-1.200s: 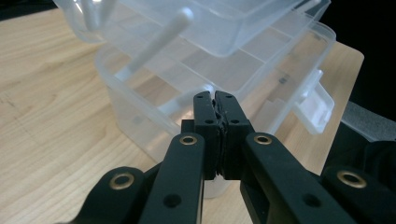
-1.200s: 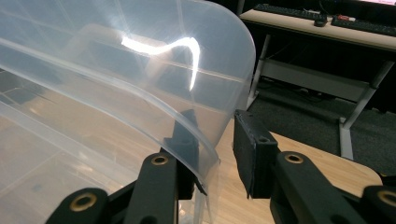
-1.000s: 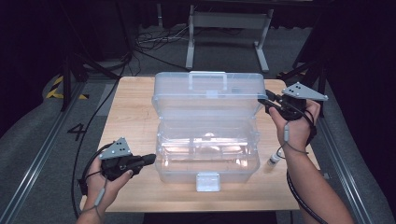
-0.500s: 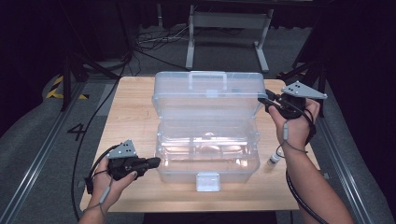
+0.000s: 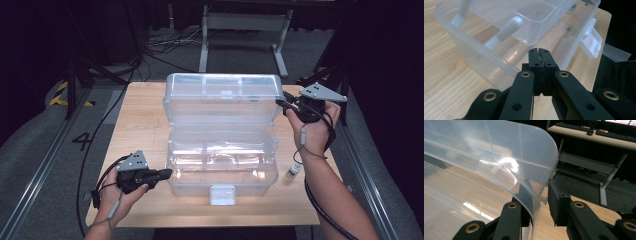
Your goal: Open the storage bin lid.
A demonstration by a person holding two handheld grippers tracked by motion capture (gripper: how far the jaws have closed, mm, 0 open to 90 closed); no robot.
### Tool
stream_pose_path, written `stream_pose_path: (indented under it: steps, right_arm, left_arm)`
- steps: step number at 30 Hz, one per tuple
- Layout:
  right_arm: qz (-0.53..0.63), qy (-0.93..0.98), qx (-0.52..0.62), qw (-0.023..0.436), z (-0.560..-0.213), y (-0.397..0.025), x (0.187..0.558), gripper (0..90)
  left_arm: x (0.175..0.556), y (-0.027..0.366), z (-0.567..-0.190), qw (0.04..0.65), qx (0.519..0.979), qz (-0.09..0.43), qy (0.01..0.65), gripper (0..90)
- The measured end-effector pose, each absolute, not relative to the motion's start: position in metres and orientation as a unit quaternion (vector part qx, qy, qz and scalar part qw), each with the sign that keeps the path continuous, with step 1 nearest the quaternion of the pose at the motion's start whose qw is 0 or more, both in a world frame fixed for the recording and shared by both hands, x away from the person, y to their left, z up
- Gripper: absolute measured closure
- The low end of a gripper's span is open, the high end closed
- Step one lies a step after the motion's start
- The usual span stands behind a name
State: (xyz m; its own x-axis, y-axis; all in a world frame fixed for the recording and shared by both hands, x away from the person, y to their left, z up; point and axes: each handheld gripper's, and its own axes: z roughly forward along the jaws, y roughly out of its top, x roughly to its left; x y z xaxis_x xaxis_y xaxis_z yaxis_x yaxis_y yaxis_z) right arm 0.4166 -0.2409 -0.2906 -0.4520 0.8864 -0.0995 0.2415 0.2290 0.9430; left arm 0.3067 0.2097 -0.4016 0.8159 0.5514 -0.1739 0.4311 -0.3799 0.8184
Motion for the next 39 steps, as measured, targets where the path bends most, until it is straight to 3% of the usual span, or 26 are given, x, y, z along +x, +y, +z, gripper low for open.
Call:
stream_pose_path:
  steps: [22, 39]
  right_arm:
    - [0.470, 0.697, 0.396, 0.369, -0.287, -0.235, 0.433, 73.5]
    - [0.459, 0.704, 0.413, 0.350, -0.284, -0.235, 0.459, 76.5]
  left_arm:
    - [0.306, 0.210, -0.400, 0.469, 0.830, 0.065, 0.295, 87.7]
    - [0.304, 0.209, -0.399, 0.466, 0.831, 0.069, 0.298, 84.5]
